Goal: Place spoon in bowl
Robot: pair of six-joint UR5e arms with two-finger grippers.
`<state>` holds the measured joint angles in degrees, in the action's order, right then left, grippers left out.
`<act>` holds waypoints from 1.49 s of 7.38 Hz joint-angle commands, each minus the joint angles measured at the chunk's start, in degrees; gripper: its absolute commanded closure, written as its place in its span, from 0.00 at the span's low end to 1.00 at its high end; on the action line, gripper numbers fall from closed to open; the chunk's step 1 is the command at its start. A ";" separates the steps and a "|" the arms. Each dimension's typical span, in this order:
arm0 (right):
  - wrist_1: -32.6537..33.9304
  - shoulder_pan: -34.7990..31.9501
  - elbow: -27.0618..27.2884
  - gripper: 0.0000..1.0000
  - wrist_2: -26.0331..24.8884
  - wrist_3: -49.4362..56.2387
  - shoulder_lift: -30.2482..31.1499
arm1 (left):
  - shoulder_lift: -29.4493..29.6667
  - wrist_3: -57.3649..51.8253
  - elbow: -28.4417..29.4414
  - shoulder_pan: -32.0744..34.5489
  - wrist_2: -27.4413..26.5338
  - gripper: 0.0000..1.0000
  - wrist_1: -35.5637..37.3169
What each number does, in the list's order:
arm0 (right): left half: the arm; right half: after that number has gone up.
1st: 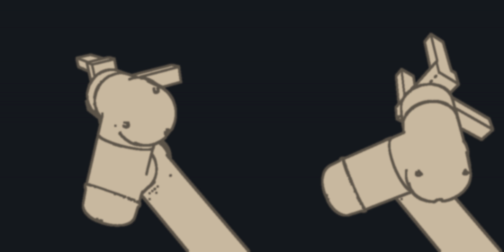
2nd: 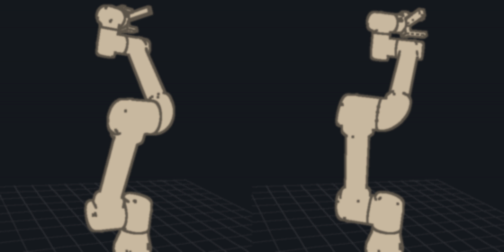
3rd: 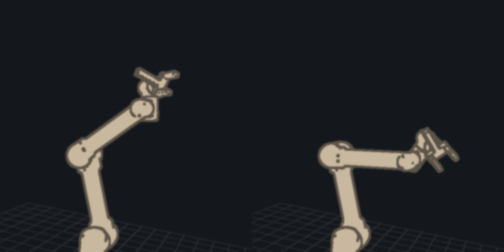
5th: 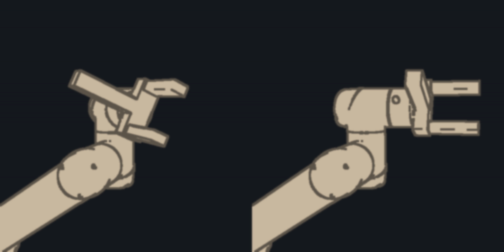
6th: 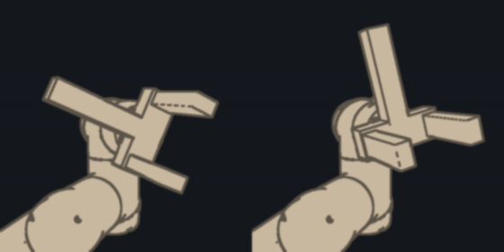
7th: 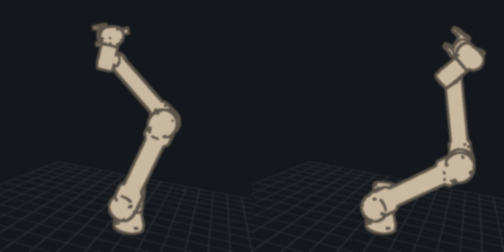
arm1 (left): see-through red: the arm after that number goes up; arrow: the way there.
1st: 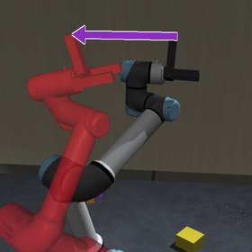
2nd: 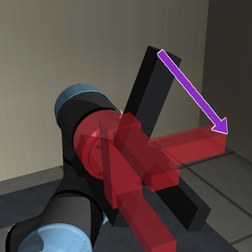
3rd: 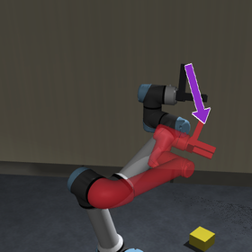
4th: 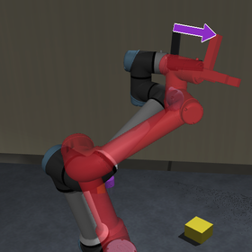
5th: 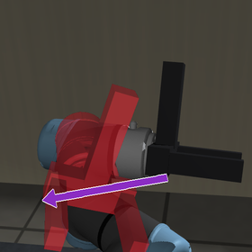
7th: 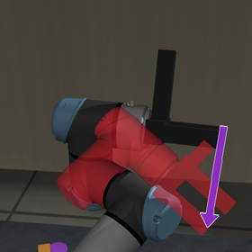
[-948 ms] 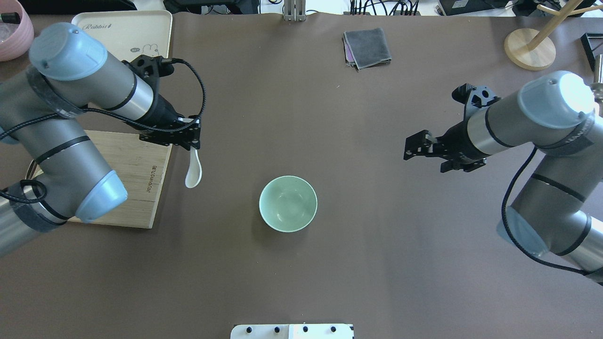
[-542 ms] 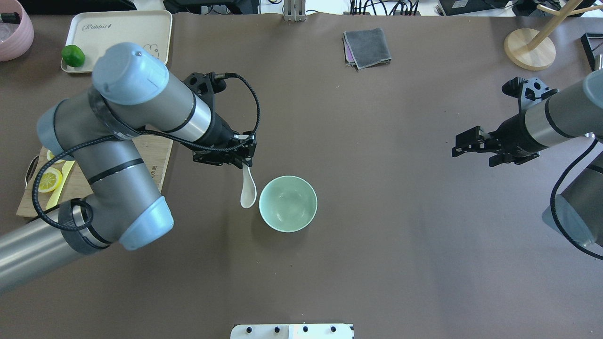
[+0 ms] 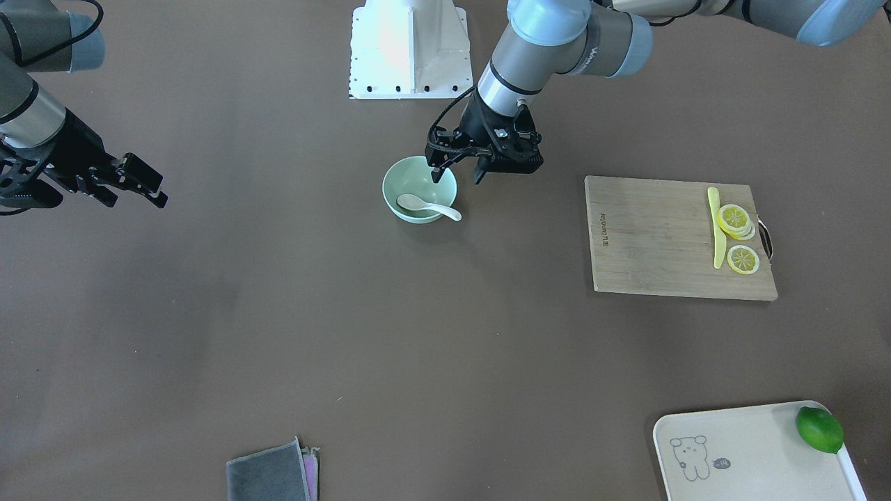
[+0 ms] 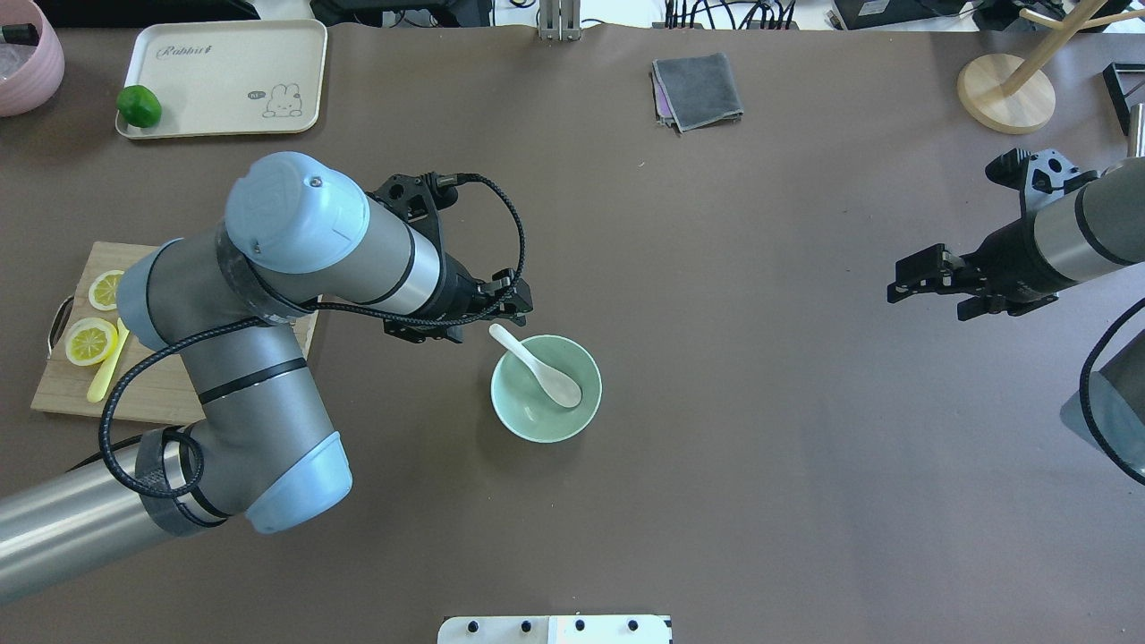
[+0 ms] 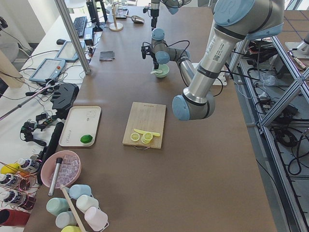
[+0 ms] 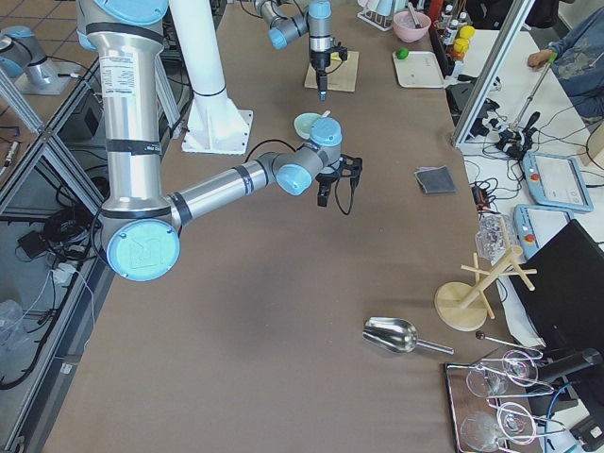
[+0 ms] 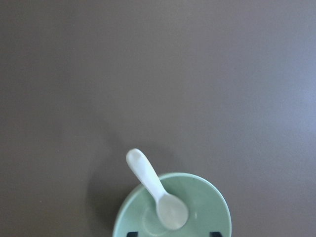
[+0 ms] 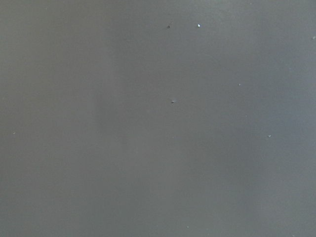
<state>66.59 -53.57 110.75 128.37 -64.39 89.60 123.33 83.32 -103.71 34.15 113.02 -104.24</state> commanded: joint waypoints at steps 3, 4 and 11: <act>0.73 -8.19 0.88 0.00 2.40 13.42 5.91 | -14.38 -26.71 -4.30 16.53 10.63 0.01 0.44; 0.82 -12.22 -0.35 0.00 3.72 19.24 7.85 | -19.40 -38.03 -3.79 21.18 11.68 0.01 0.53; 11.92 -37.28 -15.83 0.00 6.54 66.97 9.02 | -30.78 -77.68 3.69 45.55 19.51 0.01 6.92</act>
<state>72.62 -87.39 95.57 135.03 -4.89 99.59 92.88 7.96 -100.40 77.62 132.41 -99.96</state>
